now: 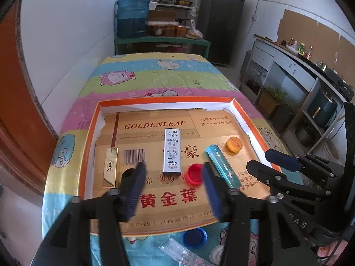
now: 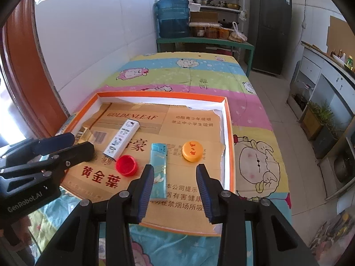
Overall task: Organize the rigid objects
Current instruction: 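Withdraw both open tools from the tray back over the quilt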
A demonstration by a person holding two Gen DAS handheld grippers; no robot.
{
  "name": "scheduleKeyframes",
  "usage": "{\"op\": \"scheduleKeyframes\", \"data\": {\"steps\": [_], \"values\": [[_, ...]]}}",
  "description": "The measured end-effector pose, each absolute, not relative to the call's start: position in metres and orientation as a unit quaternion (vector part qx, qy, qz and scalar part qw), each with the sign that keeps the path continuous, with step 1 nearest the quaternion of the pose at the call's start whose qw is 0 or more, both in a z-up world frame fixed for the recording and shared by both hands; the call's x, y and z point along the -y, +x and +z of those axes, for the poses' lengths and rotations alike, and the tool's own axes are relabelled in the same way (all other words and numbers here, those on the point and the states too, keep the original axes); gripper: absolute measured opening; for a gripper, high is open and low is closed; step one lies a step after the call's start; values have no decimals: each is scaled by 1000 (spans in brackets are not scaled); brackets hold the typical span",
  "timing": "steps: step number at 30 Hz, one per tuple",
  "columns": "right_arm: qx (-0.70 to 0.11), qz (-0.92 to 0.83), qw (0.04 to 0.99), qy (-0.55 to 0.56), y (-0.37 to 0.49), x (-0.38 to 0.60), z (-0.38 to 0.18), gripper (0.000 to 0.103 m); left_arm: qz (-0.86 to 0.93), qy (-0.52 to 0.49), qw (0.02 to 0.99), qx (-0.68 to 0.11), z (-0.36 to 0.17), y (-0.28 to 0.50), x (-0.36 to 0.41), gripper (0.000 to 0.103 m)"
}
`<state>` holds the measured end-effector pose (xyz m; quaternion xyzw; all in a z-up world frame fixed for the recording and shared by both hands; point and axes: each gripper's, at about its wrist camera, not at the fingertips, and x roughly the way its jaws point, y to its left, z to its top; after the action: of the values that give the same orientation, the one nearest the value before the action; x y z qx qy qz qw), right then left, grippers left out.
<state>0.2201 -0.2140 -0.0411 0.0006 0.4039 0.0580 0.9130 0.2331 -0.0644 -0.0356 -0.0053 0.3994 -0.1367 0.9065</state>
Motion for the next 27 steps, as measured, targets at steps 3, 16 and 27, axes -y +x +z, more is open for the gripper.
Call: {"op": "scheduleKeyframes", "data": {"steps": [3, 16, 27], "values": [[-402, 60, 914, -1, 214, 211, -38, 41, -133, -6, 910, -394, -34, 226, 61, 68], [-392, 70, 917, -4, 179, 196, -25, 55, -125, 6, 919, -373, -20, 189, 52, 68], [-388, 64, 919, -7, 156, 190, -22, 55, -123, 1, 922, -368, -16, 161, 39, 67]]}}
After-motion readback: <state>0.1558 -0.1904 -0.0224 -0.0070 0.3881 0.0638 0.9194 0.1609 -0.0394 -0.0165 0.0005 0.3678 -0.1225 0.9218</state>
